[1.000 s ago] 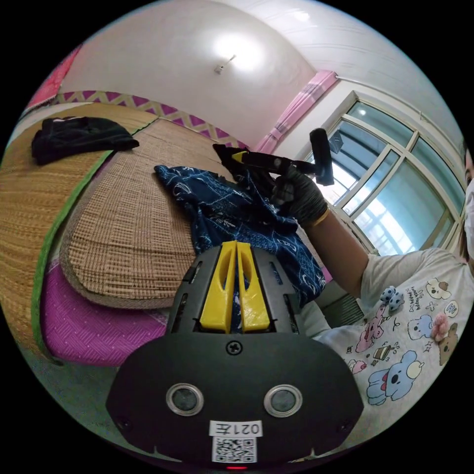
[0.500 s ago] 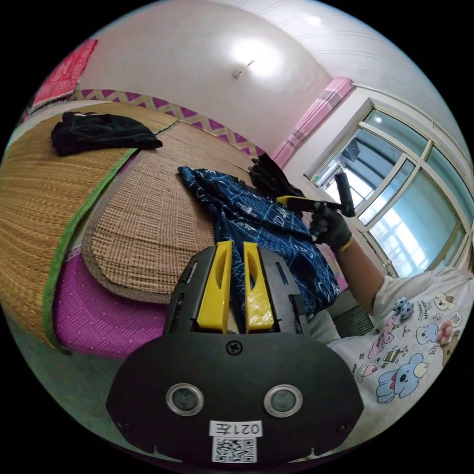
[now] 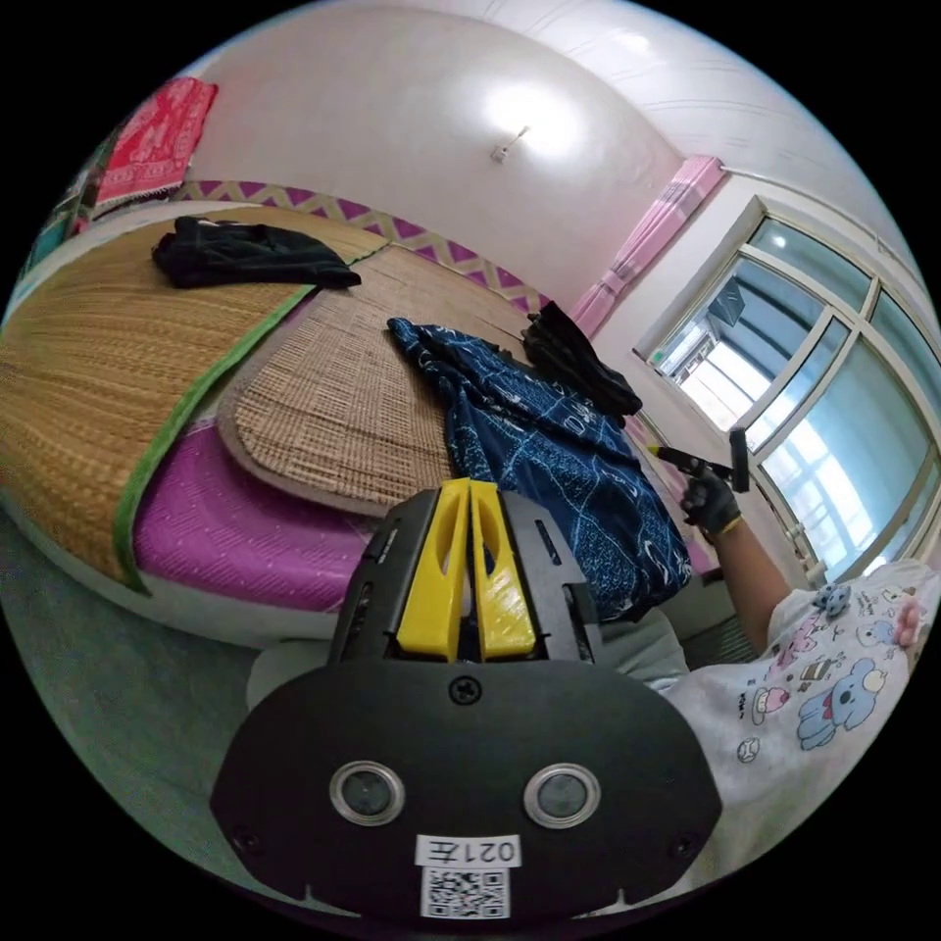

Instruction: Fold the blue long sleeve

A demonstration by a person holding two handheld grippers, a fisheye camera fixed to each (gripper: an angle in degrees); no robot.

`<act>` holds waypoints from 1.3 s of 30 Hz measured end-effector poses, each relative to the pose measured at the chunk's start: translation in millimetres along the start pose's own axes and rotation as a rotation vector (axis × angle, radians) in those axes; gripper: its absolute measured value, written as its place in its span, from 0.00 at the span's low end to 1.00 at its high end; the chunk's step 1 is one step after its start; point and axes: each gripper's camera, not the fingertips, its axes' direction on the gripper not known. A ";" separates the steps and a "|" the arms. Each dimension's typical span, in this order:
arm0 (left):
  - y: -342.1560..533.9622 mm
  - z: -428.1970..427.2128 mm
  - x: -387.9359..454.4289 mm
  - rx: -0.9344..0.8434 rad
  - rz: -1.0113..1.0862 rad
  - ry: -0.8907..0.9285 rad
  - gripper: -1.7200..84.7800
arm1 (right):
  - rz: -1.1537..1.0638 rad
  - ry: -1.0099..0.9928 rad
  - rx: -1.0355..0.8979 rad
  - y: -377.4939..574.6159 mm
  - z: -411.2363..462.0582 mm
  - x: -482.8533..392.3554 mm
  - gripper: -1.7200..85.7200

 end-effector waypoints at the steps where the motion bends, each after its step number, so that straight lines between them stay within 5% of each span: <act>1: 5.6 -6.8 2.7 0.000 0.023 0.002 0.01 | -0.007 -0.007 0.005 22.2 -15.8 2.2 0.03; 11: 38.8 -23.5 8.8 -0.171 0.042 0.171 0.13 | 0.094 -0.301 -0.092 214.0 -92.0 47.8 0.11; 21: 42.8 9.3 33.4 -0.343 0.209 0.188 0.16 | -0.011 -0.279 -0.114 229.6 -41.6 68.8 0.18; 27: 34.7 3.3 25.9 -0.348 0.212 0.145 0.06 | -0.124 -0.346 -0.295 222.3 -4.8 81.3 0.15; 30: 29.3 -8.4 24.3 -0.351 0.229 0.165 0.02 | -0.154 -0.386 -0.352 225.2 -12.3 93.7 0.05; 39: -11.2 -87.7 25.4 -0.254 0.198 0.414 0.01 | -0.218 -0.817 -0.194 219.1 -103.0 138.2 0.02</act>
